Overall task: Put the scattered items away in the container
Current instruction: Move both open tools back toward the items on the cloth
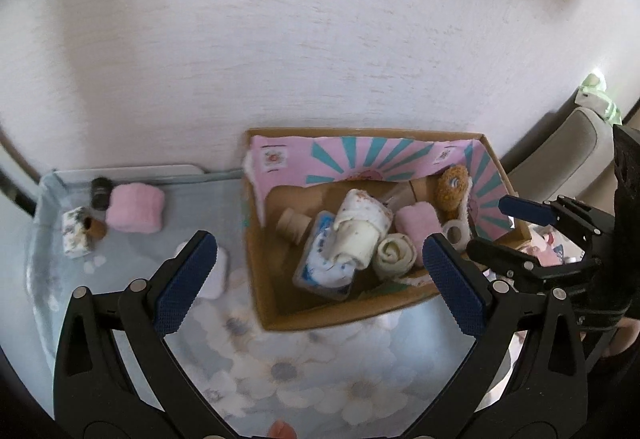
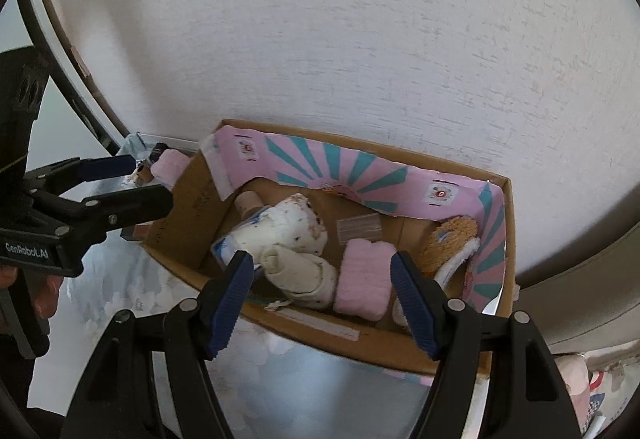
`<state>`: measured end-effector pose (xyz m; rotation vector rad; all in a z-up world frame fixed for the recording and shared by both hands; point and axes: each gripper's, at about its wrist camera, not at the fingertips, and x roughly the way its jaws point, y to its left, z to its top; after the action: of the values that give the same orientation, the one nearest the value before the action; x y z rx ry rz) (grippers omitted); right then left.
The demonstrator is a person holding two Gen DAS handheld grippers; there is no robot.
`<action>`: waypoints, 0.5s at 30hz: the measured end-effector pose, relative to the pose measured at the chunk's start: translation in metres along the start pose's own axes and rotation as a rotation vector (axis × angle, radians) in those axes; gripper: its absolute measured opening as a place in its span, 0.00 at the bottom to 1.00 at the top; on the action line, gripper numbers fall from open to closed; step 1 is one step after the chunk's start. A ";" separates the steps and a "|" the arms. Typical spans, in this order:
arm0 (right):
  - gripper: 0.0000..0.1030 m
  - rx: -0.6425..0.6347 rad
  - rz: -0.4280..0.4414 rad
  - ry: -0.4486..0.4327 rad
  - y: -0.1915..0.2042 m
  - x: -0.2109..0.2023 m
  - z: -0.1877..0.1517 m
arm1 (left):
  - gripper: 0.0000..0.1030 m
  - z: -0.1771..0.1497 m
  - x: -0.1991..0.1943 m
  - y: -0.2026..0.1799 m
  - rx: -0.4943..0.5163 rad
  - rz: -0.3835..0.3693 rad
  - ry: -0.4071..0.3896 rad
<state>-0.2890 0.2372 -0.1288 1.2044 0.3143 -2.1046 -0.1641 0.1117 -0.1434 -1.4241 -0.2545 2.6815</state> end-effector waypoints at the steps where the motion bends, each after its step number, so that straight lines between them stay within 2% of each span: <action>1: 0.65 0.001 -0.002 0.004 0.003 0.000 0.001 | 0.99 -0.002 -0.007 0.004 -0.008 0.007 -0.010; 5: 0.65 0.002 0.010 0.000 0.015 -0.004 0.005 | 1.00 -0.007 -0.031 0.026 -0.038 0.030 -0.046; 10: 0.65 -0.035 0.026 -0.039 0.041 -0.013 0.016 | 1.00 -0.016 -0.061 0.072 -0.094 0.109 -0.078; 15: 0.65 -0.086 0.083 -0.084 0.074 -0.017 0.032 | 1.00 -0.034 -0.080 0.123 -0.163 0.180 -0.092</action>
<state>-0.2558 0.1735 -0.0885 1.0588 0.3082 -2.0420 -0.0919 -0.0187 -0.1206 -1.4307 -0.3773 2.9375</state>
